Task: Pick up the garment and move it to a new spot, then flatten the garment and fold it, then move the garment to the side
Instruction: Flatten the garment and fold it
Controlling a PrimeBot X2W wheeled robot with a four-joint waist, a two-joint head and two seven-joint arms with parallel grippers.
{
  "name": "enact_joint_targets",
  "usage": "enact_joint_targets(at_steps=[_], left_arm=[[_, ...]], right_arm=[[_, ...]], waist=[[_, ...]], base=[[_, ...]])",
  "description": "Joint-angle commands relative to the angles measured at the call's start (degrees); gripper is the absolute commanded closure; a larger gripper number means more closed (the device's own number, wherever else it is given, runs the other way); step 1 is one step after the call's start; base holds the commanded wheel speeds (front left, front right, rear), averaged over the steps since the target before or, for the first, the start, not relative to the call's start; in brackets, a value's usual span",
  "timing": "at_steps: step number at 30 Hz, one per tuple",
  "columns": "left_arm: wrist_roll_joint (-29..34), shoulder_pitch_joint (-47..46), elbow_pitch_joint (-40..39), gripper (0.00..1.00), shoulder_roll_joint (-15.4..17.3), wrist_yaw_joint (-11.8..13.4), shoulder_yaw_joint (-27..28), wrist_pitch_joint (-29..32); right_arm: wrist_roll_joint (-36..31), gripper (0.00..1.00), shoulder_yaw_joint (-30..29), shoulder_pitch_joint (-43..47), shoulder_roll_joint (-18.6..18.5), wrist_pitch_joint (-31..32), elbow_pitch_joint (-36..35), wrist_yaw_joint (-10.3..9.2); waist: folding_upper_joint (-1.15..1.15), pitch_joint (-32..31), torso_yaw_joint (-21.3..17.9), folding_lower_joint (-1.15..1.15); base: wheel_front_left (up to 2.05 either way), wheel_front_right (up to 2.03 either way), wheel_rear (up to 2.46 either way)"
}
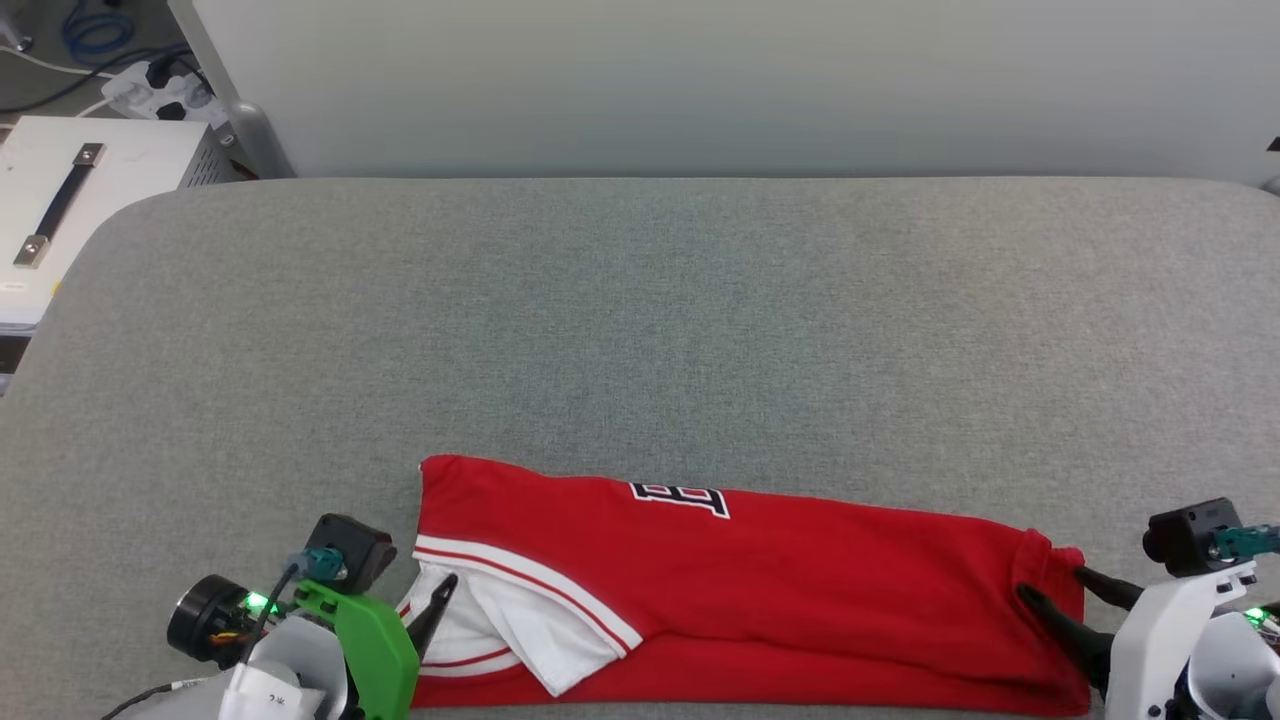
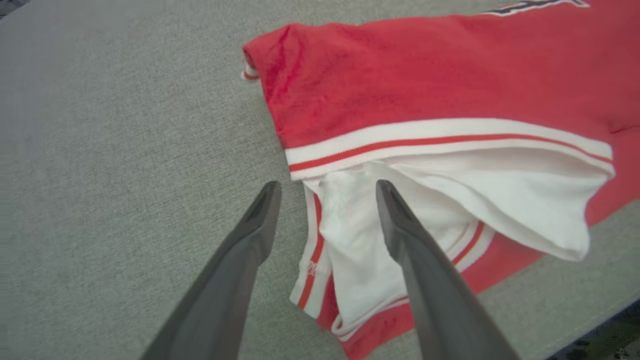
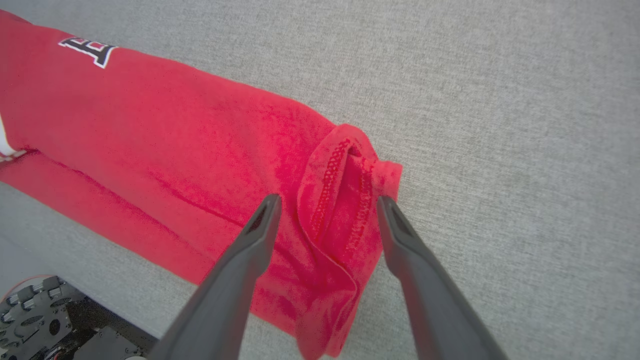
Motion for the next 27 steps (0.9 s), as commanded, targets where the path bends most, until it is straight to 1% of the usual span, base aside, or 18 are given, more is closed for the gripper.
enact_joint_targets(at_steps=[1, 7, 11, 13, 14, 15, 18, 21, 24, 27], left_arm=[[0.15, 1.02, -0.58, 0.00, 0.25, 1.11, 0.74, -1.25], [1.91, 2.13, -3.68, 0.00, 1.11, 7.76, 4.03, -7.52], [3.72, 3.57, -6.10, 0.00, 0.86, 12.55, 7.83, -9.75], [5.80, 4.60, -7.22, 0.00, 0.19, 14.94, 10.79, -10.09], [7.79, 5.24, -8.44, 0.00, -0.35, 16.24, 13.27, -10.12], [13.67, 8.74, -11.93, 0.00, -2.04, 18.82, 20.58, -10.15], [18.98, 12.67, -14.66, 0.00, -4.00, 20.04, 27.21, -10.16], [23.99, 16.85, -16.92, 0.00, -6.70, 20.04, 33.74, -10.17], [28.37, 20.19, -18.20, 0.00, -9.47, 19.15, 38.77, -10.17], [32.40, 23.00, -18.87, 0.00, -12.72, 17.32, 43.20, -10.17]], right_arm=[[-0.60, 0.00, -1.04, 1.13, 0.25, -0.45, -1.28, -0.03], [-1.35, 0.00, -7.39, 3.38, -1.05, 0.85, -7.29, -0.03], [-0.52, 0.00, -10.89, 5.18, -2.56, 4.19, -9.13, -0.03], [0.96, 0.00, -12.06, 6.21, -3.04, 6.54, -9.63, -0.03], [1.97, 0.00, -12.70, 6.82, -3.22, 7.91, -9.70, -0.03], [4.39, 0.00, -13.71, 8.23, -3.75, 11.76, -9.87, -0.03], [6.30, 0.00, -14.60, 8.89, -3.39, 14.14, -9.62, -0.03], [7.18, 0.00, -15.12, 9.07, -2.73, 15.37, -8.54, -0.03], [7.82, 0.00, -14.80, 8.86, -2.07, 16.11, -7.19, -0.03], [8.63, 0.00, -14.06, 8.21, -1.26, 16.43, -5.72, -0.03]], waist=[[0.00, -0.48, 0.24, 0.00], [0.00, -1.42, 0.53, 0.00], [0.00, -1.70, 0.82, 0.00], [0.00, -1.69, 1.04, 0.00], [0.00, -1.62, 1.20, 0.00], [0.00, -1.19, 1.69, 0.00], [0.00, -0.59, 2.18, 0.00], [0.00, -0.01, 2.76, 0.00], [0.00, 0.73, 3.34, 0.00], [0.00, 1.55, 4.03, 0.00]], base=[[0.00, 0.00, 0.00], [0.00, 0.00, 0.00], [0.00, 0.00, 0.00], [0.00, 0.00, 0.00], [0.00, 0.00, 0.00], [0.00, 0.00, 0.00], [0.00, 0.00, 0.00], [0.00, 0.00, 0.00], [0.00, 0.00, 0.00], [0.00, 0.00, 0.00]])
